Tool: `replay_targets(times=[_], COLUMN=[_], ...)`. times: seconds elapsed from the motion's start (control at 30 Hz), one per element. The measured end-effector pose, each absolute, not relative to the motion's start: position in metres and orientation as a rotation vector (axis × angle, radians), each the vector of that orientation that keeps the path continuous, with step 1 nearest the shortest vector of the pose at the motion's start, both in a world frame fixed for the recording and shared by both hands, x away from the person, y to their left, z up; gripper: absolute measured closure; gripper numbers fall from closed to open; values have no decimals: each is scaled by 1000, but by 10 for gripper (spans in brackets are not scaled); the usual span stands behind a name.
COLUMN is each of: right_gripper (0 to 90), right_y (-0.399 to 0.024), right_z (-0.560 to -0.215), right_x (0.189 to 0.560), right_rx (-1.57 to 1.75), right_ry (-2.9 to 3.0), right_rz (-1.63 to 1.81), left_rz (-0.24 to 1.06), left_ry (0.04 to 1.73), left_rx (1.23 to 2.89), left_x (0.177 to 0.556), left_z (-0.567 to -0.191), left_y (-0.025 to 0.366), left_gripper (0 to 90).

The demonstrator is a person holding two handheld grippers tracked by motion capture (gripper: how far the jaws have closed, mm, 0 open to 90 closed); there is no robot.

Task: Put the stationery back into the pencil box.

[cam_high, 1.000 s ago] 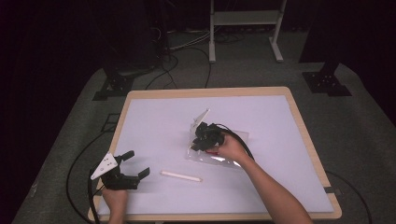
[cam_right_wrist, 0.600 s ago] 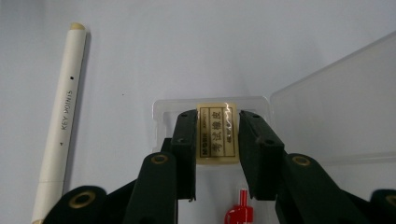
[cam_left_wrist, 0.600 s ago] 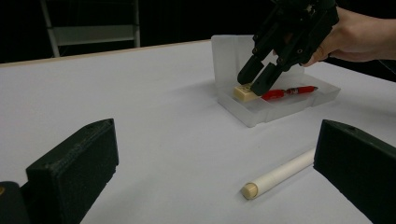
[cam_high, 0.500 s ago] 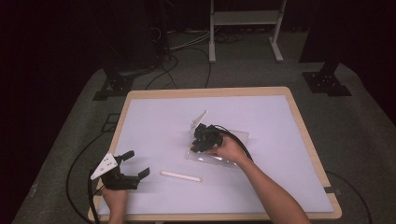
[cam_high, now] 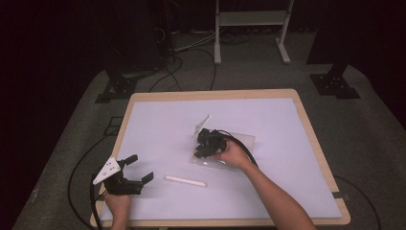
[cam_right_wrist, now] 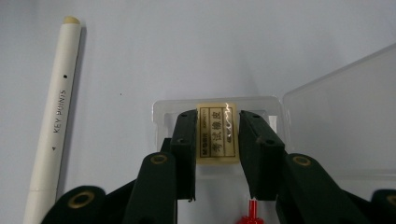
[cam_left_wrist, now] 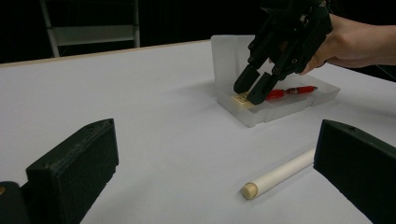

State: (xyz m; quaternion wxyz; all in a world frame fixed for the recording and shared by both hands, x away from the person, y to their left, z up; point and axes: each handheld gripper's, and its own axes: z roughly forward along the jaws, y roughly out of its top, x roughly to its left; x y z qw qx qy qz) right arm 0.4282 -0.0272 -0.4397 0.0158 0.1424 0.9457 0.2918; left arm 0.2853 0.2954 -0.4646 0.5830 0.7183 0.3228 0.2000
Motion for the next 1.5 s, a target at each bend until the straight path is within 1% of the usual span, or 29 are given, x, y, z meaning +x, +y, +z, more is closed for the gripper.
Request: replay_targets(times=[0.13, 0.83, 0.97, 1.5], right_gripper=[636, 575, 546, 518], right_y=[-27, -42, -42, -33], right_z=[-440, -417, -415, -412], right_x=[428, 409, 403, 383], right_rx=[455, 422, 402, 319], right_ry=[2952, 2915, 2916, 2936], right_rz=[915, 983, 990, 1019], left_rz=[467, 471, 471, 472], left_ry=[754, 758, 758, 757], left_rx=[1678, 1681, 1680, 1680], left_x=[285, 285, 285, 285], left_z=[-464, -465, -465, -465], left_y=[295, 295, 295, 295], left_gripper=[0, 0, 0, 0])
